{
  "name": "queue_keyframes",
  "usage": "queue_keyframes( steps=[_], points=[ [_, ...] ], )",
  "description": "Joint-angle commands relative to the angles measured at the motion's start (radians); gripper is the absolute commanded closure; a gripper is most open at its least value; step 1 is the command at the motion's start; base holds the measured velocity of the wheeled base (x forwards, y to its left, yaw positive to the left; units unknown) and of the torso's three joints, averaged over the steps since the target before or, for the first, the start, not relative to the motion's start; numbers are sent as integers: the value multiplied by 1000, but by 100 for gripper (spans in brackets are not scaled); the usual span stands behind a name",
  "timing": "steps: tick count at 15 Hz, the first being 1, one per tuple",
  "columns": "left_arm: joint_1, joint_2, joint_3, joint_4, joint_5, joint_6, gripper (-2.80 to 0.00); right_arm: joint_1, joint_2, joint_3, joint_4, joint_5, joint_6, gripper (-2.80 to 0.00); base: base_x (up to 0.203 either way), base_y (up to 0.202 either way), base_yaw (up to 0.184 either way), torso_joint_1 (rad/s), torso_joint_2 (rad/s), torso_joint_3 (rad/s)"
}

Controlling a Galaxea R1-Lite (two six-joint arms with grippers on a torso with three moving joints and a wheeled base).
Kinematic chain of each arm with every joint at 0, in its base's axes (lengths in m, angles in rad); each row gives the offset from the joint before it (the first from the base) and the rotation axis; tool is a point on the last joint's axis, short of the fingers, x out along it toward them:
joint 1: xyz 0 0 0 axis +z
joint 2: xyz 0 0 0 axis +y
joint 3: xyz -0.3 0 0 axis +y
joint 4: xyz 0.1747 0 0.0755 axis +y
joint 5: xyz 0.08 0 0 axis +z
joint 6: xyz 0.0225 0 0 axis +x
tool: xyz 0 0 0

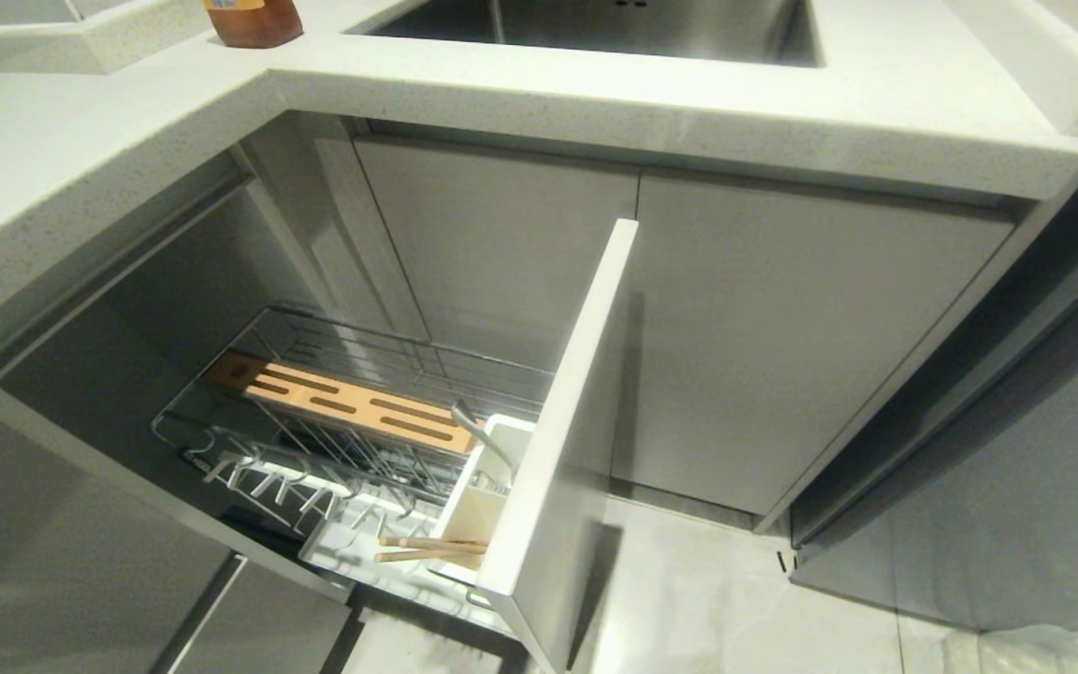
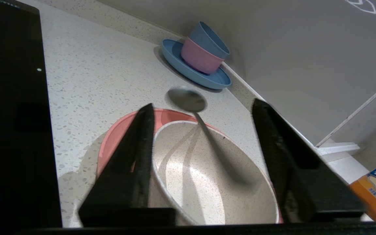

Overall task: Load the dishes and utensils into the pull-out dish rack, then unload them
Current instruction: Take the chopsticks out of the cupboard

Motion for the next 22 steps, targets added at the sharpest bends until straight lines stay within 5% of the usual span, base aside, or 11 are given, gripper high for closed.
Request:
queue_keyframes(
  steps=[1,9,10,16,20,22],
  points=[
    [2,-6,0,-3,-2,-4,-280,0,1,0,-1,-1,0,0,0,0,0,0,0,0],
    [2,-108,-25,0,-1,2,-280,0,1,0,0,0,0,0,0,0,0,0,0,0],
    [0,-130,-31,1,-2,4,0,0,1,0,-1,-1,0,0,0,0,0,0,0,0],
    [-13,-224,-207,143,-13,5,0,0,1,0,0,0,0,0,0,0,0,0,0,0],
    [-97,-257,-470,444,-65,5,0,0,1,0,-1,-1,0,0,0,0,0,0,0,0],
    [-191,-263,-631,658,-142,5,0,0,1,0,0,-1,0,0,0,0,0,0,0,0]
  ],
)
